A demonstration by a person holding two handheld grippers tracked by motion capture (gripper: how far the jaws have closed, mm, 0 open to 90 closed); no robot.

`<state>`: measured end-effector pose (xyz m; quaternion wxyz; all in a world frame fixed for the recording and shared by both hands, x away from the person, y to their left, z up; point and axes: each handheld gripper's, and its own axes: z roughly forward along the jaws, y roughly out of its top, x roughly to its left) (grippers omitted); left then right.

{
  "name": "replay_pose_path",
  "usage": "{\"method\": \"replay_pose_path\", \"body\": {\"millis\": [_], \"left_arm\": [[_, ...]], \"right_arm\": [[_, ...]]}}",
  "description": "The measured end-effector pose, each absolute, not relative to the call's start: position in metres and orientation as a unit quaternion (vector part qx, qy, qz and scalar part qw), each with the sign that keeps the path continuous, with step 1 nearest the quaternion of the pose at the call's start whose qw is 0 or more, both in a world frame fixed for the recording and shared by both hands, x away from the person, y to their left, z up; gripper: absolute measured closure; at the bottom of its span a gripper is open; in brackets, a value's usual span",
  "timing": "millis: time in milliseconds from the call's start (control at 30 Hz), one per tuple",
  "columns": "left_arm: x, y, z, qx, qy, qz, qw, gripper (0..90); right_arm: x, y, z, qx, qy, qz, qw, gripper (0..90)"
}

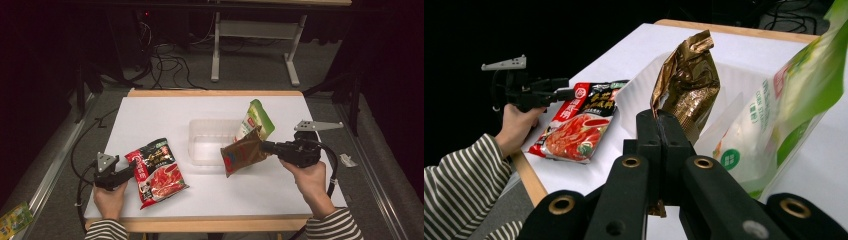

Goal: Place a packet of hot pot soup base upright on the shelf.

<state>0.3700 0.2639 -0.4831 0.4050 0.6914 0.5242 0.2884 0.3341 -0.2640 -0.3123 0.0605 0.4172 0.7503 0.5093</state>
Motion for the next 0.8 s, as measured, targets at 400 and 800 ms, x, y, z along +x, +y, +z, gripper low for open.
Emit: {"method": "replay_pose_path", "body": {"millis": [400, 800], "left_arm": [[0.37, 0.264, -0.483, 0.69, 0.525, 0.289, 0.406, 32.6], [0.37, 0.264, -0.483, 0.69, 0.525, 0.289, 0.407, 32.6]], "right_arm": [[0.358, -0.263, -0.297, 0.431, 0.743, 0.509, 0.066, 90.0], [0.386, -0.258, -0.3, 0.457, 0.731, 0.503, 0.059, 90.0]]}}
